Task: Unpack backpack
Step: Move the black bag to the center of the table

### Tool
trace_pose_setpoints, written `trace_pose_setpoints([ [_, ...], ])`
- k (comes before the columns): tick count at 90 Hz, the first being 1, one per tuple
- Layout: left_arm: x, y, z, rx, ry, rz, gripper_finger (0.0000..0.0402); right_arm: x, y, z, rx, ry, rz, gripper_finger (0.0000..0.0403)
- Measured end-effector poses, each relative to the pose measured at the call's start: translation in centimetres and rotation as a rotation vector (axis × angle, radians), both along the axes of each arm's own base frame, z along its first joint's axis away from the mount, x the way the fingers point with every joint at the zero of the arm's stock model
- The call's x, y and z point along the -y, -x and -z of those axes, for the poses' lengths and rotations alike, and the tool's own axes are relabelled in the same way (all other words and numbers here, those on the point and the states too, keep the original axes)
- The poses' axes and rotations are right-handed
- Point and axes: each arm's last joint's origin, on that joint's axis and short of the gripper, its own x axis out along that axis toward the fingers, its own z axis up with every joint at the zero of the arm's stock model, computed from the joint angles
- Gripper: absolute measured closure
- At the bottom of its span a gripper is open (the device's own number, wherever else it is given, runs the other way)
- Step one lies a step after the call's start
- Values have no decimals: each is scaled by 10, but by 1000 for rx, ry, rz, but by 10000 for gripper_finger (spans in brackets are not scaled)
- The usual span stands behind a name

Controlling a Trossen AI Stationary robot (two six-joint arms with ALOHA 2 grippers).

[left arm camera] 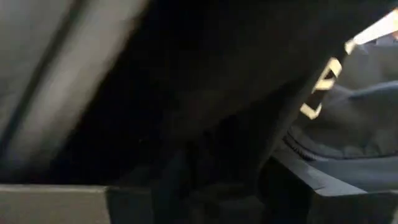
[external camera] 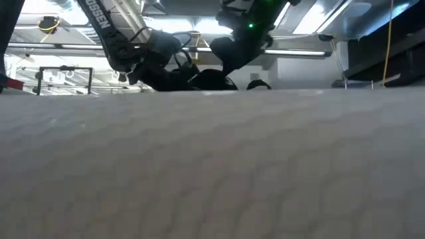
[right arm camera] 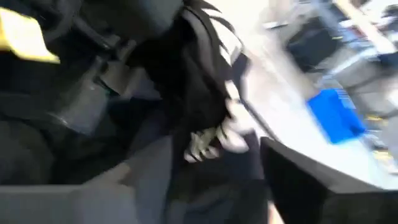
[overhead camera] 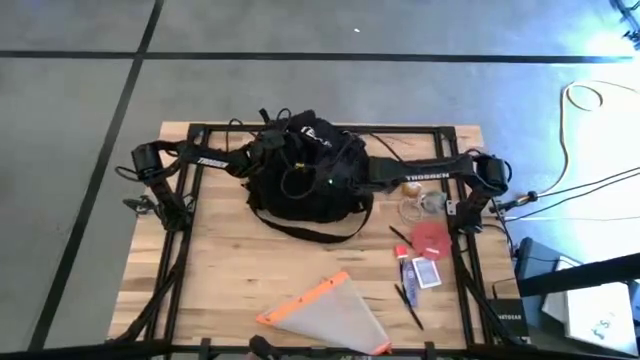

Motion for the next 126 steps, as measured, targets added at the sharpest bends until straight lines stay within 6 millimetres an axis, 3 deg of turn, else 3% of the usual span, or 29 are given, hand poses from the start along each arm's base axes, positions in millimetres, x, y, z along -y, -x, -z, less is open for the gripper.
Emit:
trace_pose_setpoints([
  [14, 2, 1, 6, -44, 46, -2, 227, -4, 7, 2, -79, 82, 60, 85],
  [33, 5, 4, 13, -102, 106, -10, 227, -6, 2, 4, -44, -69, -52, 42],
  [73, 6, 7, 19, -165, 132, -9, 227, -15, -2, 9, -18, -372, -289, 36],
  [126, 6, 7, 19, -164, 131, -10, 227, -16, -3, 9, -17, -393, -306, 36],
])
